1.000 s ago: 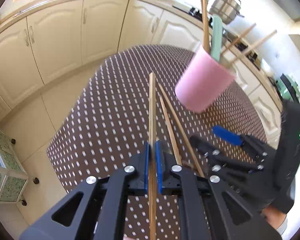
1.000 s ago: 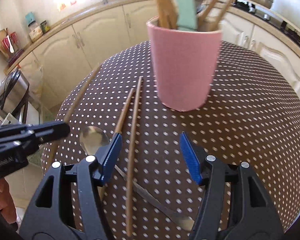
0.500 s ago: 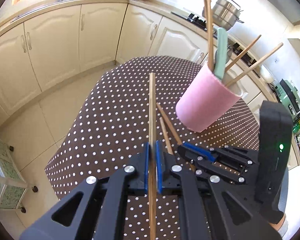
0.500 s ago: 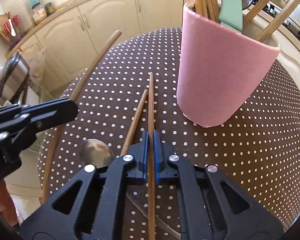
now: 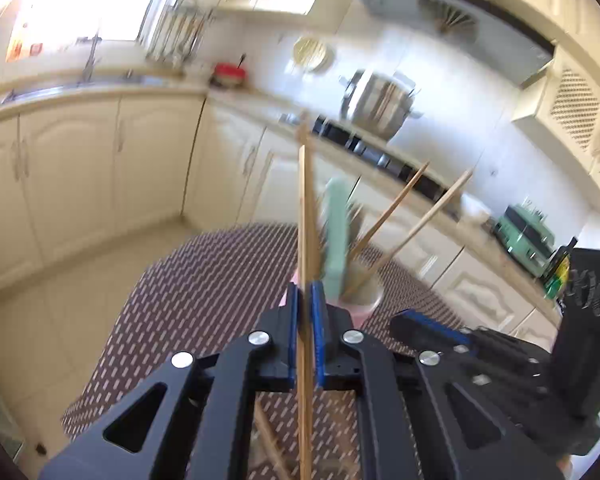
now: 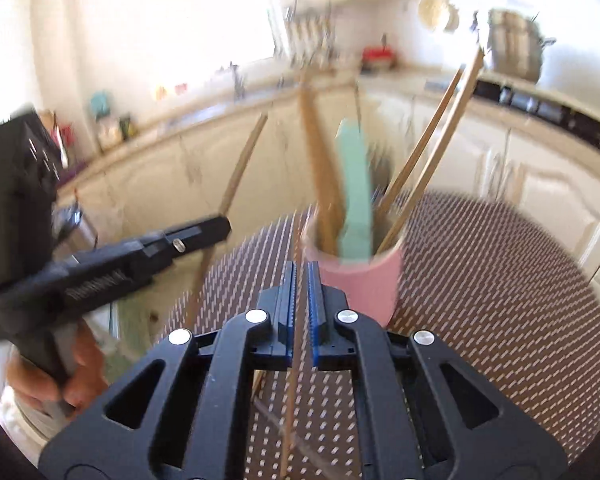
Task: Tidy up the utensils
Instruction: 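Lift both chopsticks and carry them above the pink cup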
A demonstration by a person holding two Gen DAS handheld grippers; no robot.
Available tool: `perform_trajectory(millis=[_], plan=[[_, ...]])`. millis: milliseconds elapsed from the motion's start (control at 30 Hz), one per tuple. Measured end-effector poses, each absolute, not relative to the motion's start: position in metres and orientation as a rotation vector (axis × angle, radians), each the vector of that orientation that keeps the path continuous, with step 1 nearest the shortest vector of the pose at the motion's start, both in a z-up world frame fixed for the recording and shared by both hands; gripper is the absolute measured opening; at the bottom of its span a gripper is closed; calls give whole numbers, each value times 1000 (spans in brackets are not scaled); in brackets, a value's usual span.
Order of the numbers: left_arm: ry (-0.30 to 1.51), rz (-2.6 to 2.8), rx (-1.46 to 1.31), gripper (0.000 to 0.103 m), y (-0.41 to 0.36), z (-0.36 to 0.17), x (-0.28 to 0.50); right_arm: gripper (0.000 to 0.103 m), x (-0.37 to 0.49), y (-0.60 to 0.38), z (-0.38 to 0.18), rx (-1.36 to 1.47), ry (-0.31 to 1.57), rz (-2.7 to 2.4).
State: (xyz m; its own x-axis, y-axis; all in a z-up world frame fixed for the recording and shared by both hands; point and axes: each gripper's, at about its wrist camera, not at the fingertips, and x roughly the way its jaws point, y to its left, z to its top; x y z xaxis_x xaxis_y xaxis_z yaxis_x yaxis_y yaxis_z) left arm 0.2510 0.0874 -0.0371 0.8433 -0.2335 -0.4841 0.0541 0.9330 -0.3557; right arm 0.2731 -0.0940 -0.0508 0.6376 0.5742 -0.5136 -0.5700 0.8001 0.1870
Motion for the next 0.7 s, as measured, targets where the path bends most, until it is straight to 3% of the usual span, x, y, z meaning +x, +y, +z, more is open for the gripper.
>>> perform_trajectory(millis=[133,500,700], plan=[[476,-171,-300,7,71,-19,267,5,283,-110,-28,39,514,638],[793,-15,-371,7,103,-73,280,8,318,-56,-117,-161,945,690],[867,13,-411,7,118,-93,280,8,320,-35,-138,-195,1019,706]])
